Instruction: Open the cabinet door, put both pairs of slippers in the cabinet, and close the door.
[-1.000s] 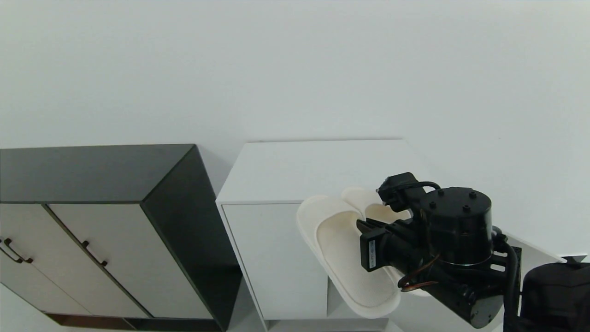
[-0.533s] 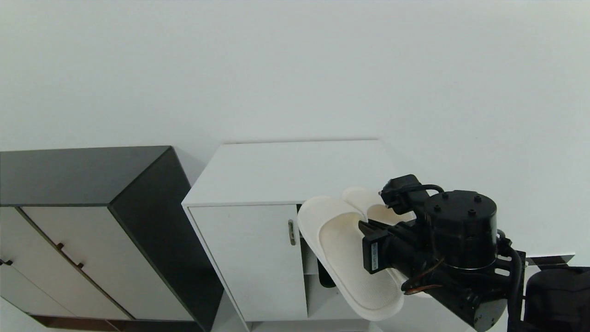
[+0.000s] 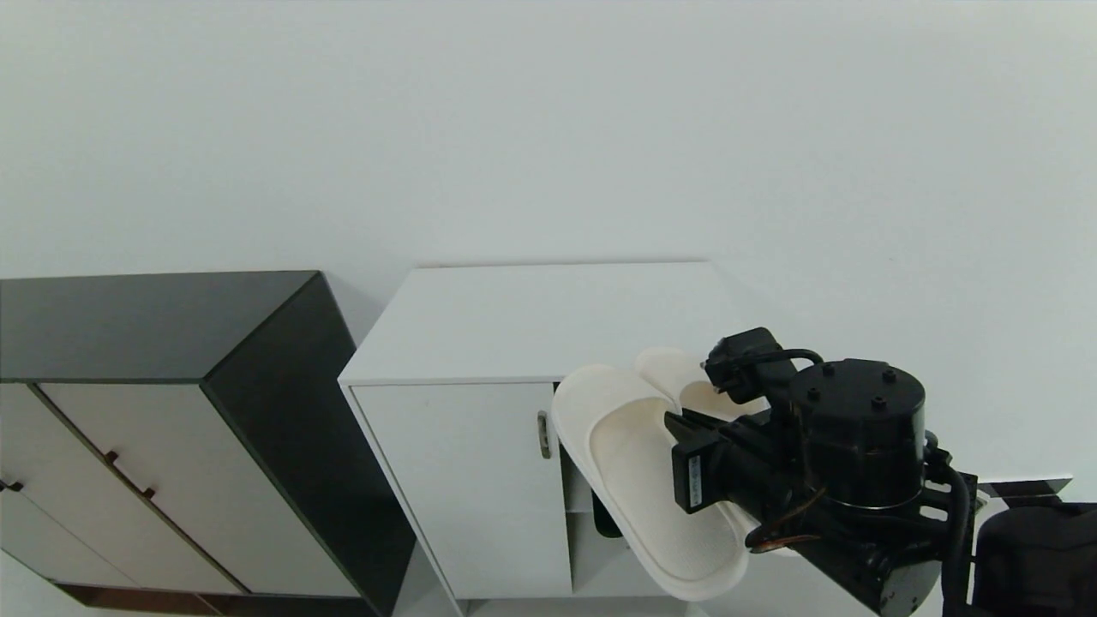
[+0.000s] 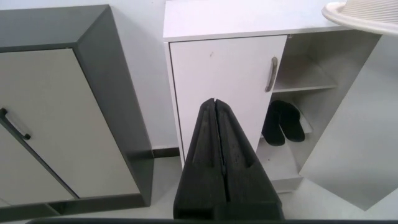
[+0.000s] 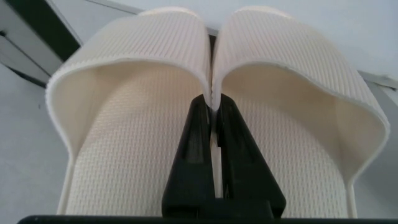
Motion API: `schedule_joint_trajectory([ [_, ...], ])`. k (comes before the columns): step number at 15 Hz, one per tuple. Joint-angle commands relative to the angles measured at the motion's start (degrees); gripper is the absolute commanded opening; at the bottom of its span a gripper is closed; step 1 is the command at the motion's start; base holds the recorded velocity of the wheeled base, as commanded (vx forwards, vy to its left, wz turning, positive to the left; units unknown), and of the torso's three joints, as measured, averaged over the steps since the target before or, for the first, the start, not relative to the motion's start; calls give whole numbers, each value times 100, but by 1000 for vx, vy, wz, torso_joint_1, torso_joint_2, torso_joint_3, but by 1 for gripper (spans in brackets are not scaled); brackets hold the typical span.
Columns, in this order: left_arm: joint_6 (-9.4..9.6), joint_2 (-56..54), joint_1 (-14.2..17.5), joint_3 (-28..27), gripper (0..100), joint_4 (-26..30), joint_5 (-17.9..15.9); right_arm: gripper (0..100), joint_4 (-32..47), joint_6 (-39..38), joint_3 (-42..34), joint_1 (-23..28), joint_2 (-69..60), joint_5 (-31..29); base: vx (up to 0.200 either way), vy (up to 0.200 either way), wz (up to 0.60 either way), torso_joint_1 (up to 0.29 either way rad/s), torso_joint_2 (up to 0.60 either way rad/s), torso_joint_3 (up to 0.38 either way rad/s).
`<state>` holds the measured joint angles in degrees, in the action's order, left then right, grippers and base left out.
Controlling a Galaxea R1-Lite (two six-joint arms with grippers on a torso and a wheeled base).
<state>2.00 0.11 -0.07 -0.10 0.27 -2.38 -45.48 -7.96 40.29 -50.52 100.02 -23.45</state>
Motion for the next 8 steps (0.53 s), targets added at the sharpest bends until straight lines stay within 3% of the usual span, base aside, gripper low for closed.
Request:
schedule_joint_trajectory([
  [1,2,-2,-1,1,0,0,0,0,-4,5,-21,-11,35,-1,0,0,0,0,0,0],
  [8,2,-2,-1,1,0,0,0,0,-268,58,-206,-28,35,8,0,0,0,0,0,0],
])
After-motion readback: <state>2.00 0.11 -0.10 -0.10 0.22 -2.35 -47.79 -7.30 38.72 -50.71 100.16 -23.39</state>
